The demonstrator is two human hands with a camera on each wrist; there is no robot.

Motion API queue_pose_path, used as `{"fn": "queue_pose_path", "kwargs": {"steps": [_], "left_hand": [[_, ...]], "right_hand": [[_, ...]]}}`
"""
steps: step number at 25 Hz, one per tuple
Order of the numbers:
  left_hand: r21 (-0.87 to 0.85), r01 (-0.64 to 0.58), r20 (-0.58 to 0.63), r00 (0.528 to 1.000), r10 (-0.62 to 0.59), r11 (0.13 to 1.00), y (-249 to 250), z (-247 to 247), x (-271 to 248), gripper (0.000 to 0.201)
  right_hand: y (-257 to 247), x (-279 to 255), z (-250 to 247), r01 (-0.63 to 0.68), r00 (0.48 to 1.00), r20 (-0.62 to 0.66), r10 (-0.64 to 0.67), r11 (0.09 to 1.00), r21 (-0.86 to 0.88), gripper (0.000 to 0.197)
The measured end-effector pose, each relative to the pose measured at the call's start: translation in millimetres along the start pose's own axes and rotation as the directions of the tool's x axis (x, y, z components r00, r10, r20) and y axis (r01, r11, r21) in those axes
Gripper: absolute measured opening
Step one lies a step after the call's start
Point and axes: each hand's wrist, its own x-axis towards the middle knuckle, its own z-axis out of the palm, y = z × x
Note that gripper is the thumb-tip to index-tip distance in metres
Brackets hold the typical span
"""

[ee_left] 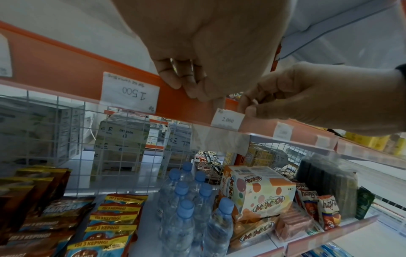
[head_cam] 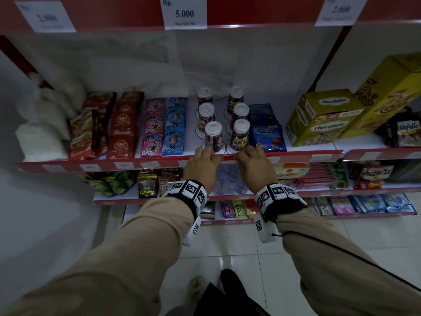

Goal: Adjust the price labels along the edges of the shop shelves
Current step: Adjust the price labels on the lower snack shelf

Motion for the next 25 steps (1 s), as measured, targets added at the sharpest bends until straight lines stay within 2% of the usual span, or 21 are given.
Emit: {"fn": "queue_pose_path", "kwargs": {"steps": [6, 12, 16, 21, 25], "left_hand": [[-0.027, 0.049, -0.010, 0.999, -0.049, 0.998, 5, 1, -4, 0.047], [-0.181, 0.063, -0.059, 0.995, -0.075, 0.981, 1, -1, -11, 0.053], [-0.133, 0.063, -0.055, 0.996, -0.071, 0.989, -6, -4, -16, 0.053], [-0.045, -0.004, -0.084, 0.996, 0.000, 0.999, -44, -9, -28, 0.046], [-0.022, 0.033, -0.108, 0.994, -0.036, 0.999, -75, -10, -45, 0.049]], "right_hand": [[3, 1, -2, 0.027, 0.998, 0.055, -0.025, 0.999, -0.041, 0.020], [5, -2, -7, 0.011, 0.996, 0.090, -0.014, 0.999, 0.036, 0.031], [-6, 3, -9, 0.030, 0.994, 0.106, -0.034, 0.999, 0.039, 0.031], [-36, 12, 0, 0.063, 0.986, 0.151, -0.064, 0.998, 0.015, 0.036], [-62, 14, 7, 0.081, 0.985, 0.152, -0.081, 0.997, 0.005, 0.039]]}}
